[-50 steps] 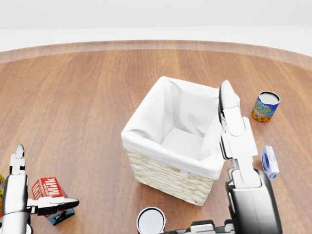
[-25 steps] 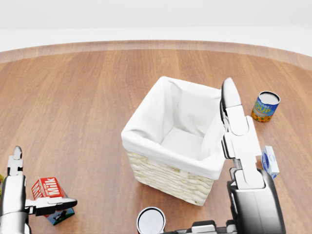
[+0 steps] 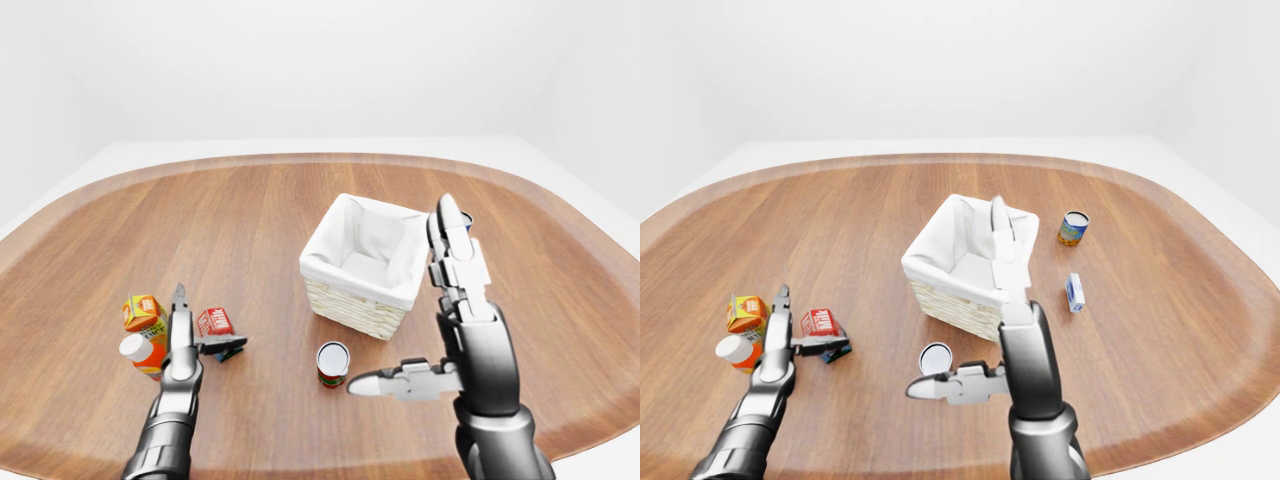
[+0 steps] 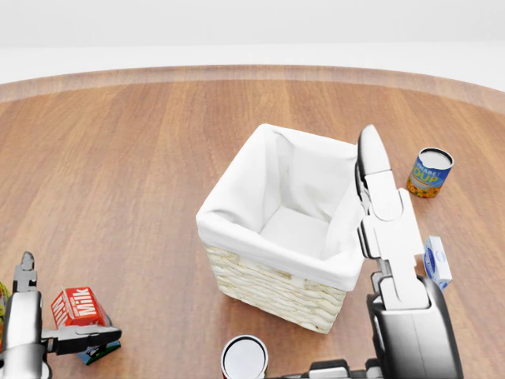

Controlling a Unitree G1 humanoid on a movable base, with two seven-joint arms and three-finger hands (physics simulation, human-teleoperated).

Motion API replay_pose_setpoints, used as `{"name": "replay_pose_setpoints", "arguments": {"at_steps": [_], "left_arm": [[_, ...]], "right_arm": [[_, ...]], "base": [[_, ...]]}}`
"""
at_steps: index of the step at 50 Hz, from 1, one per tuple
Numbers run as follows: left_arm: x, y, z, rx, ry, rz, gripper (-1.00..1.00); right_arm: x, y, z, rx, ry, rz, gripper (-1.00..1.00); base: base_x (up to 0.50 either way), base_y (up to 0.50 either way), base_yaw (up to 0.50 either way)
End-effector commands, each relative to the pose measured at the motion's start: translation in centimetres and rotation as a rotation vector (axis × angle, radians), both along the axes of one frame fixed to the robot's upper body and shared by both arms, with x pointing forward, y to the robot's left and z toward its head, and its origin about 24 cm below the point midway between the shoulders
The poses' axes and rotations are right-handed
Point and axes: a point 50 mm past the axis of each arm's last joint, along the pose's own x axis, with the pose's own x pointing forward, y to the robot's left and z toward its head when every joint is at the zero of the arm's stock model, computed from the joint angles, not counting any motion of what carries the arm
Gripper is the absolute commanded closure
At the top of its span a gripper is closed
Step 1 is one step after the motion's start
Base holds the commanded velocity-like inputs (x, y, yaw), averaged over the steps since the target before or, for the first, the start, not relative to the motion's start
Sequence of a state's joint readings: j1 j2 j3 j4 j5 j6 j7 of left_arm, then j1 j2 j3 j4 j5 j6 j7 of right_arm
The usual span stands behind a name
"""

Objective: Pick the milk and place it in the basket.

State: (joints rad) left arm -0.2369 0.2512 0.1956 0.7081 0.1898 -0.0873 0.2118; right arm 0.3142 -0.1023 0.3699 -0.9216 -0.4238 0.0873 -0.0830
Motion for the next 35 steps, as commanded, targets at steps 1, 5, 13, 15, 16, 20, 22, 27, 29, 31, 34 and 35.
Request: {"name": "replay_pose_setpoints", "arguments": {"at_steps": [1,5,13,15,16,20,22,27,29,31,34,35], "left_arm": [[-0.1,0.9,-1.5,0.004,0.098,0.054,-1.0],[-0.1,1.0,-1.8,0.006,0.117,0.063,-1.0],[-0.2,1.0,-1.9,0.009,0.124,0.063,-1.0],[-0.2,0.9,-2.0,0.01,0.126,0.064,-1.0],[-0.2,0.9,-1.9,0.01,0.124,0.063,-1.0],[-0.2,0.8,-2.1,0.006,0.133,0.057,-1.0],[-0.1,0.5,-2.3,-0.065,0.142,0.023,-0.37],[-0.2,0.5,-2.5,-0.074,0.153,0.011,1.0],[-0.2,0.4,-2.5,-0.087,0.149,0.007,1.0],[-0.2,0.4,-2.5,-0.093,0.154,0.003,1.0],[-0.2,0.4,-2.5,-0.086,0.152,0.004,1.0],[-0.2,0.4,-2.5,-0.085,0.156,0.005,1.0]], "right_arm": [[-0.1,0.1,0.0,0.0,0.0,0.003,-1.0],[-0.1,0.1,0.0,0.0,-0.001,0.004,-1.0],[-0.1,0.0,0.0,0.002,-0.001,0.003,-1.0],[-0.1,0.0,0.0,0.002,0.001,0.001,-1.0],[-0.1,0.0,0.0,0.002,0.002,0.001,-1.0],[-0.1,-0.1,0.1,0.002,-0.003,0.0,-1.0],[-0.1,-0.1,0.1,0.003,-0.002,0.0,-1.0],[0.0,-0.1,0.0,0.003,0.0,-0.001,-1.0],[0.0,-0.1,0.0,0.003,0.001,-0.002,-1.0],[0.0,-0.1,0.0,0.003,0.0,-0.002,-1.0],[0.0,-0.1,0.1,0.004,-0.003,-0.002,-1.0],[0.0,-0.1,0.1,0.005,-0.003,-0.001,-1.0]], "base": [[0.0,0.0,0.0],[0.0,0.0,0.0],[0.0,0.0,0.0],[0.0,0.0,0.0],[0.0,0.0,0.0],[0.0,0.0,0.0],[0.0,0.0,0.0],[0.0,0.0,0.0],[0.0,0.0,0.0],[0.0,0.0,0.0],[0.0,0.0,0.0],[0.0,0.0,0.0]]}}
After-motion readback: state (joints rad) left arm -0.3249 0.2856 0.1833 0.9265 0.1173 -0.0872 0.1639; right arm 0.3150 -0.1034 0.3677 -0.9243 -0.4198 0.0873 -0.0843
